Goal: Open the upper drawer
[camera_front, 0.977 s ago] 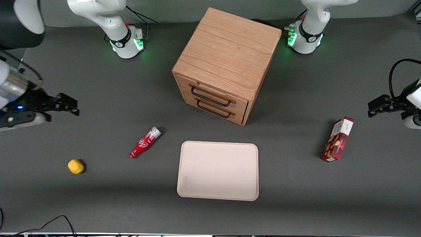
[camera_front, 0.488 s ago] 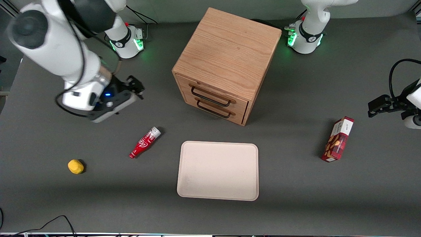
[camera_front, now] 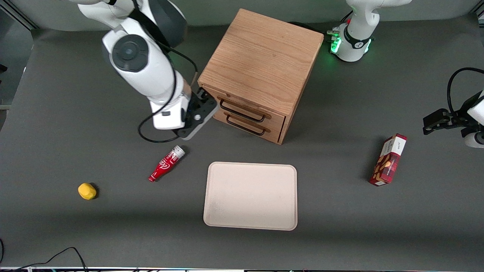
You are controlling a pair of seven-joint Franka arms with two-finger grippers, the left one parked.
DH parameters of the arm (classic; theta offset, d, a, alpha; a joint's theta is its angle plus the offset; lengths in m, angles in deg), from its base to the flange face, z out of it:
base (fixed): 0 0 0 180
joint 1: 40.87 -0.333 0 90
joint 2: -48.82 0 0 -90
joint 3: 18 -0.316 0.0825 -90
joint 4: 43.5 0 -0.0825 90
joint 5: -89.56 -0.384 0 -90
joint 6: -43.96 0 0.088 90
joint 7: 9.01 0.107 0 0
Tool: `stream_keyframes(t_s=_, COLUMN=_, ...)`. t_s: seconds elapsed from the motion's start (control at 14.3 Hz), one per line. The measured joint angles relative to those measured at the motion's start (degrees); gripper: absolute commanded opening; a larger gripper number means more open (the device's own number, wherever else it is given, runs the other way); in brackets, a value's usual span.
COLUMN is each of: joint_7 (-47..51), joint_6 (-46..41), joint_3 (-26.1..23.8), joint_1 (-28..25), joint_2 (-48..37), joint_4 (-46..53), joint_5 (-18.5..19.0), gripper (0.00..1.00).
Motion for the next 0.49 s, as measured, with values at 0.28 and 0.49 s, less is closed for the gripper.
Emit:
stream_keyframes(t_s=0.28, joint_7=-0.1, joint_6=4.9, joint_3=-0.1, joint_1=-3.4, joint_2=3.6, joint_4=0.0, joint_5=2.1, gripper=1.00)
stream_keyframes(t_s=0.49, joint_7=-0.1, joint_6=8.3, joint_3=-0.9, joint_1=-5.0, joint_2=5.6, joint_4=-0.2, joint_5=2.5, gripper=1.00)
